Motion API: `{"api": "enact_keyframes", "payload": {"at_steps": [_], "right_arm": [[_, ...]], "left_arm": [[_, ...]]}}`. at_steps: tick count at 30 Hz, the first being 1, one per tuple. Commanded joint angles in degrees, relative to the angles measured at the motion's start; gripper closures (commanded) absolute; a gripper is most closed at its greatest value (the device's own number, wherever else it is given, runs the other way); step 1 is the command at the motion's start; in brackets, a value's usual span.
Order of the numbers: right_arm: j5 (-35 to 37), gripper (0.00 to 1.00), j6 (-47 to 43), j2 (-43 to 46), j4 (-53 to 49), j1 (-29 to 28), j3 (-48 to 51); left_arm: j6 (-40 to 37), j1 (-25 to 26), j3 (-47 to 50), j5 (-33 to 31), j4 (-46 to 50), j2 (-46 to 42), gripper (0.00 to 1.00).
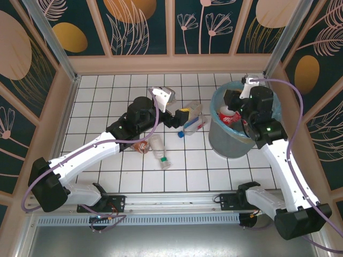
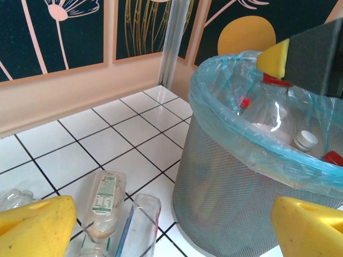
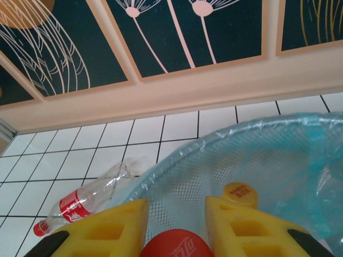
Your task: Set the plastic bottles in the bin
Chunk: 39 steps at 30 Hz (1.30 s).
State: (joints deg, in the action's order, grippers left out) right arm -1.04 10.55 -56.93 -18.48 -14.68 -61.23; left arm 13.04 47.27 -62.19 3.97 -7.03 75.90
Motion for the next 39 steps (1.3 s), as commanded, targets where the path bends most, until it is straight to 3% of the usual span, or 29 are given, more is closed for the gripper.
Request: {"api": "enact_keyframes", "payload": {"at_steps": [1,17,28,39], "right_arm": [[-2.68,0.70,-0.20,-0.30,-3.05,-0.26,3.39],[-3.43,0.70,-4.19,5.00,1.67,0.19,17.79],[0.50,0.70,-1.87,5.99,-2.79,4.02,20.31],[-2.39,0.69,2.53,3.44,-4.11,5.49,21.27]], "left_arm": [[-0.73,0.05,0.49,-0.14,-0.80,0.08,0.07],[-0.45,0.08,0.58,-0.23,-0.69,0.47,0.07],[-0.74,0.06,1.20,-0.68,-0.80,0.61,0.06],[-1.13,0.08,1.73,-1.11,-0.79,0.57,0.06]]}}
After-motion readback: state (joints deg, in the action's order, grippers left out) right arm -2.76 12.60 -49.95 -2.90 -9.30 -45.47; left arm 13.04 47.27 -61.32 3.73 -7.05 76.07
